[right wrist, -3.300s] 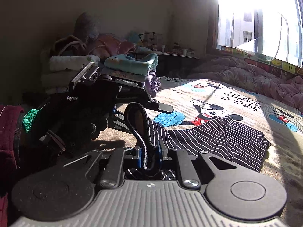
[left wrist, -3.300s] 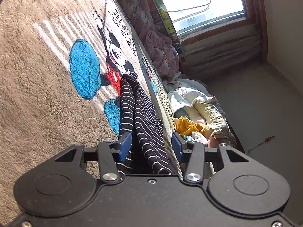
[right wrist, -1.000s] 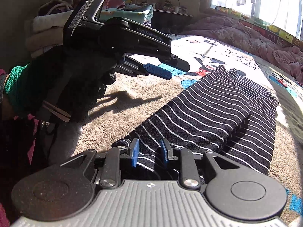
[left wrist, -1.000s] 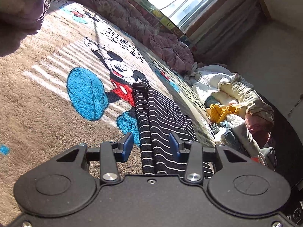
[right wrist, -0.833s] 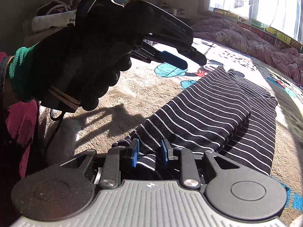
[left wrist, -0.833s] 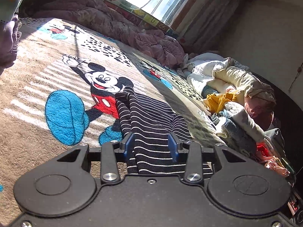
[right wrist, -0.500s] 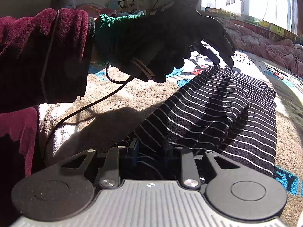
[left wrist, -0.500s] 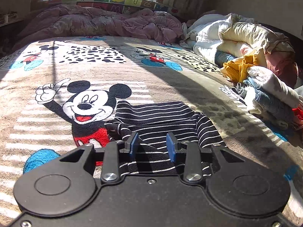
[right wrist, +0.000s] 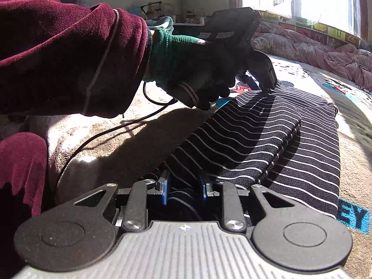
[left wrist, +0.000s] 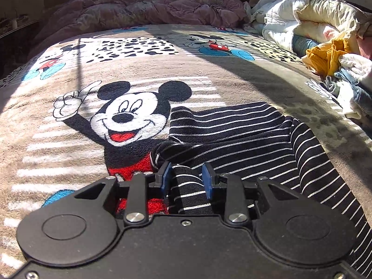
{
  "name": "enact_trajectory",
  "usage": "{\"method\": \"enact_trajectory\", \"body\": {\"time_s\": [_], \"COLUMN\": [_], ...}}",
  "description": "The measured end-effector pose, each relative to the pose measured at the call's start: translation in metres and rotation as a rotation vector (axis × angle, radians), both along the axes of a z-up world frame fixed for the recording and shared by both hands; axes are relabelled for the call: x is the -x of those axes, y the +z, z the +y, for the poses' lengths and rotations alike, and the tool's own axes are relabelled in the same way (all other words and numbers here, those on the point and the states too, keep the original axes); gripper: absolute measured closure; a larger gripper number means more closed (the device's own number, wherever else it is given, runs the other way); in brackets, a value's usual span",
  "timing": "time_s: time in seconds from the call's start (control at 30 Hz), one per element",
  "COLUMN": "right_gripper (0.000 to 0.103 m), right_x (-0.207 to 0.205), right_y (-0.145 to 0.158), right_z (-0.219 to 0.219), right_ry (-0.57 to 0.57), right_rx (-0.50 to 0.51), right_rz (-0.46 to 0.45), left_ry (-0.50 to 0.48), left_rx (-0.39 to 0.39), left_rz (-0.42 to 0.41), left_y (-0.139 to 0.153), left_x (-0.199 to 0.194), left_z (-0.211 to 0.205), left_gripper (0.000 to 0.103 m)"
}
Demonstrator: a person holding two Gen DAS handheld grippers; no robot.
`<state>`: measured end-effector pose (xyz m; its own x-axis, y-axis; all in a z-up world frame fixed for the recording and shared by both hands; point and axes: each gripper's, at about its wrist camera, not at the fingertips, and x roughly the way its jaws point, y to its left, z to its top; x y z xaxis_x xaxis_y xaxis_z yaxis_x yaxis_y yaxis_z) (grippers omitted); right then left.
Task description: Fold clothes
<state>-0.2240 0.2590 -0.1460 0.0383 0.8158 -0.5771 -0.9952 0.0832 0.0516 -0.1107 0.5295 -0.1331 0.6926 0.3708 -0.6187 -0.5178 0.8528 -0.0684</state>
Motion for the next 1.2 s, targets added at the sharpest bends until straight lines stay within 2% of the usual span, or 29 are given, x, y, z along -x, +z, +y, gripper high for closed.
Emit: {"method": "enact_trajectory", "body": {"time_s": [0.07, 0.13, 0.2, 0.3, 0.43, 0.5, 0.57, 0.67, 0.73, 0.83, 0.87, 0.93, 1.03, 1.1, 1.17, 1.2], "right_gripper": [0.075, 0.074, 0.074, 0.075, 0.075, 0.079, 0.08, 0.079, 0.079, 0.079, 0.079, 0.077, 0.066, 0.056, 0.055, 0.051], "right_x": [0.002, 0.002, -0.002, -0.016, -0.047, -0.062, -0.077, -0.114, -0.124, -0.122, -0.125, -0.137, -0.18, -0.215, -0.251, -0.268], "right_y": [0.011, 0.025, 0.04, 0.058, 0.063, 0.054, 0.041, 0.011, -0.008, 0.002, 0.008, 0.022, 0.034, 0.033, 0.027, 0.022], "right_z": [-0.002, -0.012, -0.024, -0.03, 0.009, 0.038, 0.058, 0.076, 0.074, 0.07, 0.066, 0.053, 0.036, 0.032, 0.032, 0.033], "right_ry": [0.005, 0.02, 0.023, -0.007, -0.018, -0.023, -0.063, -0.149, -0.141, -0.105, -0.1, -0.106, -0.196, -0.273, -0.342, -0.364], "right_rx": [0.022, 0.003, -0.031, -0.082, -0.081, -0.045, -0.029, 0.036, 0.044, 0.083, 0.088, 0.057, -0.015, -0.049, -0.078, -0.094], "right_rz": [0.004, 0.023, 0.014, -0.042, -0.177, -0.239, -0.277, -0.177, -0.134, -0.155, -0.128, -0.043, 0.114, 0.197, 0.281, 0.342], "left_ry": [-0.01, -0.052, -0.115, -0.203, -0.217, -0.224, -0.234, -0.261, -0.257, -0.256, -0.254, -0.237, -0.173, -0.116, -0.075, -0.06], "left_rx": [-0.015, -0.039, -0.072, -0.114, -0.107, -0.085, -0.058, -0.012, -0.001, 0.037, 0.048, 0.079, 0.204, 0.295, 0.379, 0.416], "left_rz": [-0.054, -0.099, -0.106, -0.069, -0.051, -0.05, -0.024, 0.053, 0.042, 0.009, -0.013, -0.067, -0.179, -0.22, -0.231, -0.234], "left_y": [0.017, 0.03, 0.037, 0.036, 0.03, 0.026, 0.016, -0.017, -0.017, -0.006, -0.001, 0.009, 0.018, 0.017, 0.011, 0.007], "left_x": [0.012, 0.032, 0.051, 0.064, 0.061, 0.056, 0.047, 0.029, 0.028, 0.034, 0.039, 0.05, 0.066, 0.07, 0.069, 0.067], "left_z": [-0.011, -0.029, -0.05, -0.073, -0.074, -0.07, -0.065, -0.06, -0.059, -0.055, -0.052, -0.043, -0.012, 0.014, 0.038, 0.049], "left_gripper": [0.065, 0.065, 0.065, 0.065, 0.065, 0.065, 0.065, 0.064, 0.063, 0.062, 0.06, 0.048, 0.036, 0.035, 0.035, 0.034]}}
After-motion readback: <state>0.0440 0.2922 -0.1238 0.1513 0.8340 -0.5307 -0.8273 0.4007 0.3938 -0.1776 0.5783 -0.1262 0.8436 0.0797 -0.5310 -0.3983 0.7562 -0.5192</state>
